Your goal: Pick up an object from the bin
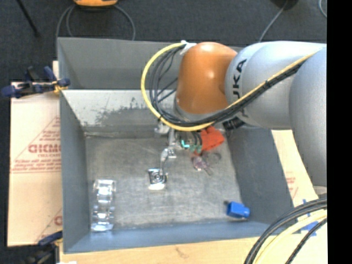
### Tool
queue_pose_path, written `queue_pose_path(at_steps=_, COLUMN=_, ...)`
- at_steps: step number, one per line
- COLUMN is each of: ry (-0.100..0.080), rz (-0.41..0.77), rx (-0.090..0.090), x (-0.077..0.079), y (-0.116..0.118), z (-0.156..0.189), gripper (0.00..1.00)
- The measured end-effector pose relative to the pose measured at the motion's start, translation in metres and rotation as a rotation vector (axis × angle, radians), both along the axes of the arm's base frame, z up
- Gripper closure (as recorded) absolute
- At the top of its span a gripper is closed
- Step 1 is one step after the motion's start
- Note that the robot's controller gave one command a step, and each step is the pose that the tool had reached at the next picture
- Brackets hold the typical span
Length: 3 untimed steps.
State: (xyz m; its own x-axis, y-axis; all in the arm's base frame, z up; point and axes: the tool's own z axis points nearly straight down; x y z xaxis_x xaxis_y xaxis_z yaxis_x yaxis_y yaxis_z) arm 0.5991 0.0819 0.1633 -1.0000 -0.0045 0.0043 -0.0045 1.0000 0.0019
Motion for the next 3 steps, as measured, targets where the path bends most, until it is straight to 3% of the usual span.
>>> queue_pose_path(at_steps=1, ry=-0.018, rz=0.075, rx=-0.002, x=-0.023, y=-0.008, z=-0.09, gripper=0.0)
queue_pose_path(at_steps=2, ry=-0.012, rz=0.141, rx=-0.003, x=-0.033, y=-0.031, z=-0.061, gripper=0.0)
queue_pose_path(at_steps=3, ry=-0.005, rz=0.056, rx=0.0, x=-0.056, y=-0.011, z=-0.049, gripper=0.0)
